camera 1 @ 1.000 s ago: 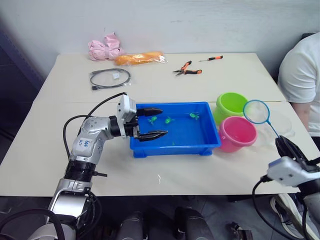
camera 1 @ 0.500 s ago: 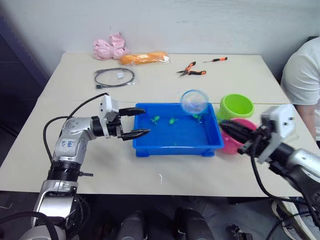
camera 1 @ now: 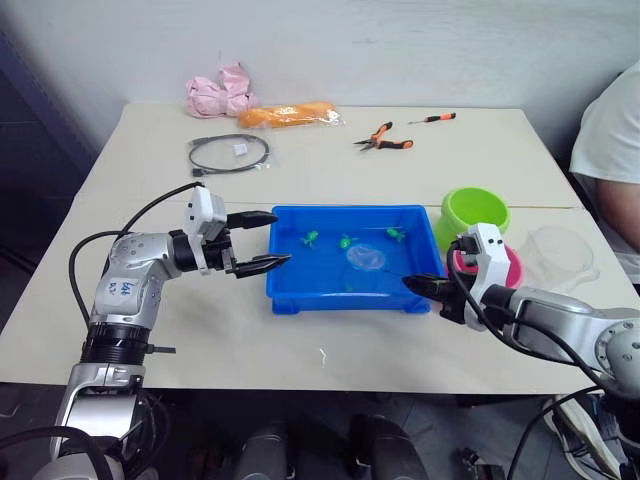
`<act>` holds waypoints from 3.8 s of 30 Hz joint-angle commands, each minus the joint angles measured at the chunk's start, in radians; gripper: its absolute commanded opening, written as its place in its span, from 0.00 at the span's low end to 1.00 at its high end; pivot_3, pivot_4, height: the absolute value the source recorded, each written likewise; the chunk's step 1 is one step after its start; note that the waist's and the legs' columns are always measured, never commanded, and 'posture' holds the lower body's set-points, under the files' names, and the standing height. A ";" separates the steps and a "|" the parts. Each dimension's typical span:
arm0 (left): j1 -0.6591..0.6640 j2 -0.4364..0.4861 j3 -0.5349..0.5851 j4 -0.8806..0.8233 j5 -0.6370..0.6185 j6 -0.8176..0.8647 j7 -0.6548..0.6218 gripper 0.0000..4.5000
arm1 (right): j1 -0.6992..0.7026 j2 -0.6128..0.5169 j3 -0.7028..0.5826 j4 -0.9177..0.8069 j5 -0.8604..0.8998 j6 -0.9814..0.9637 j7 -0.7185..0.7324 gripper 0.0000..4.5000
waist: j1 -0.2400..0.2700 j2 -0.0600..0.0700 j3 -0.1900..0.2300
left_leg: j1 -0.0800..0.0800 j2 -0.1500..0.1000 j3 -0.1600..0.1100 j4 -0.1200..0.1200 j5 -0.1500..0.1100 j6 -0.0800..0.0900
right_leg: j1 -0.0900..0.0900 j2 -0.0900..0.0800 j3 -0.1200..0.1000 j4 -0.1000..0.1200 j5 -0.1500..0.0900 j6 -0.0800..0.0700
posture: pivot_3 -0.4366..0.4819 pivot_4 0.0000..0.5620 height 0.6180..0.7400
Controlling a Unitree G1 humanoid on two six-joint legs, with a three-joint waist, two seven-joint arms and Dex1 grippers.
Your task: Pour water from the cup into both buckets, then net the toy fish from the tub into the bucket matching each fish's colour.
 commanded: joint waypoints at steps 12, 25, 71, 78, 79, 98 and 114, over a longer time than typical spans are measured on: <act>0.063 0.017 0.045 -0.137 -0.018 0.061 0.082 0.99 | -0.245 0.051 0.091 0.293 0.072 0.087 -0.193 0.00 | -0.016 0.000 0.000 | -0.001 0.001 0.001 -0.001 0.000 0.000 | -0.001 0.001 0.000 0.000 0.000 0.000 | 0.48 0.27 1.00; 0.070 0.019 0.023 -0.163 -0.017 0.077 0.079 0.99 | -0.242 0.152 0.072 0.177 -0.323 0.034 -0.137 0.00 | -0.015 0.000 0.000 | -0.004 0.001 0.000 -0.001 0.000 0.000 | -0.004 0.000 0.000 0.000 0.000 0.000 | 0.48 0.27 1.00; -0.079 -0.111 0.014 0.009 -0.026 -0.036 0.028 0.99 | 0.258 -0.041 -0.479 -0.209 -0.633 -0.103 0.525 0.00 | -0.002 0.000 0.000 | -0.003 -0.001 0.000 -0.002 -0.001 0.002 | -0.002 0.002 0.000 -0.004 0.001 0.002 | 0.48 0.27 1.00; -0.085 -0.141 0.013 -0.026 -0.016 0.005 0.101 0.99 | 0.170 -0.073 -0.396 -0.067 -0.875 -0.155 0.539 0.00 | 0.002 0.000 0.000 | -0.002 -0.002 0.001 -0.002 0.000 0.002 | -0.002 0.003 0.000 -0.004 0.002 0.003 | 0.48 0.27 1.00; -0.085 -0.147 0.017 -0.031 -0.019 0.007 0.115 0.99 | 0.165 -0.073 -0.382 -0.054 -0.919 -0.175 0.545 0.00 | 0.002 0.000 0.000 | -0.002 -0.002 0.001 -0.002 0.000 0.002 | -0.002 0.003 0.000 -0.004 0.002 0.003 | 0.48 0.27 1.00; -0.088 -0.192 0.006 -0.107 -0.031 0.031 0.176 0.99 | 0.241 -0.331 -0.009 0.115 -1.835 -0.685 0.659 0.00 | 0.009 0.000 0.000 | -0.001 -0.003 0.003 -0.002 0.001 0.002 | -0.002 0.003 0.000 -0.005 0.002 0.003 | 0.48 0.27 1.00; -0.060 -0.187 0.016 -0.124 -0.037 0.016 0.170 0.99 | 0.128 -0.169 -0.148 0.152 -1.800 -0.874 0.780 0.00 | 0.006 0.000 0.000 | 0.000 -0.003 0.004 -0.002 0.002 -0.001 | -0.002 0.005 0.000 -0.005 0.002 0.003 | 0.48 0.27 1.00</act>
